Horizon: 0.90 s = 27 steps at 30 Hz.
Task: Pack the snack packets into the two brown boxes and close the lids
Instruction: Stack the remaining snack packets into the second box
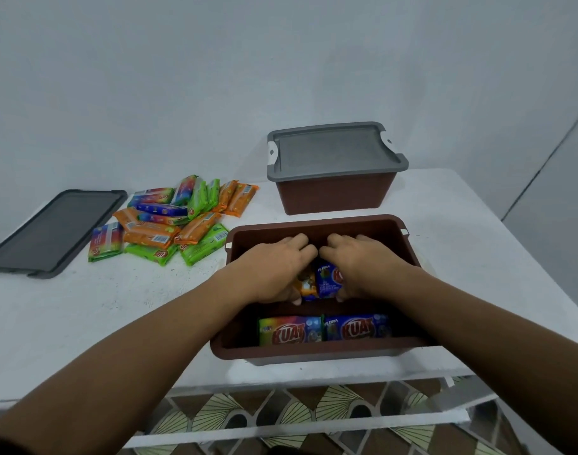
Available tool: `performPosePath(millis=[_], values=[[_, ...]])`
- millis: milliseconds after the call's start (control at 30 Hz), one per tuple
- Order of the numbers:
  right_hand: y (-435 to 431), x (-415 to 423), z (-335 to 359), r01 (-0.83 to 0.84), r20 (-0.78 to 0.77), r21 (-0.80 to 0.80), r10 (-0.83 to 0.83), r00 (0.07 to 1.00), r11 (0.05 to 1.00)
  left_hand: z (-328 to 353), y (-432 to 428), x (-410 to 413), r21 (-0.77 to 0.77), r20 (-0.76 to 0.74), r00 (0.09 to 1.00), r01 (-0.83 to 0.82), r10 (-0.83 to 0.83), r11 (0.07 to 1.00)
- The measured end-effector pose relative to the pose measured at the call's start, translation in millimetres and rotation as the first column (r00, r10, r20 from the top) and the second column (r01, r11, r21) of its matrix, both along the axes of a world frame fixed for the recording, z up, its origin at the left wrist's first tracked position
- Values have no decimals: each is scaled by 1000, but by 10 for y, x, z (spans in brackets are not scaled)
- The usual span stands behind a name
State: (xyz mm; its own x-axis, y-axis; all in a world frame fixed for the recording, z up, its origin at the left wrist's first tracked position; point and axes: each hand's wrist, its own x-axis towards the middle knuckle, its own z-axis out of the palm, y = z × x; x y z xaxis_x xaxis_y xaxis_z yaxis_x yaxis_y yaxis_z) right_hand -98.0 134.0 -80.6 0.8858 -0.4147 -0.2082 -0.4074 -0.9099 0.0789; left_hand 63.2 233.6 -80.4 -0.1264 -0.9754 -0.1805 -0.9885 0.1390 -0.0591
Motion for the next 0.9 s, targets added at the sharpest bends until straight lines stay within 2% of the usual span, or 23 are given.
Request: performPosePath(millis=[133,200,300,400,633,767,833,900], values=[[6,-19,30,3,16,-4,-3,1000,1000,27,-3,10,32,52,998,22,-23,999],[-6,-27,35,6,0,-22,-6,1000,1000,32,-6,4,138,97,995,-12,-1,990],[-11,0,26,29,-109,-1,-29,994,1000,12,-15,-31,269,169,984,-93,48,959],[-30,48,0,77,-234,32,-68,970,996,22,-63,-79,255,219,975,-88,31,963],[-65,80,14,148,-185,20,-142,972,989,7,-80,-116,191,246,968,-90,42,977],[-58,36,49,216,-193,111,-192,962,970,43,-58,-101,226,172,983,-106,68,968],[-52,21,91,255,-153,230,-224,963,939,85,-53,-36,210,45,994,-110,102,971],[-45,10,179,254,-47,351,-254,966,901,155,-58,59,121,-114,990,-73,87,990]])
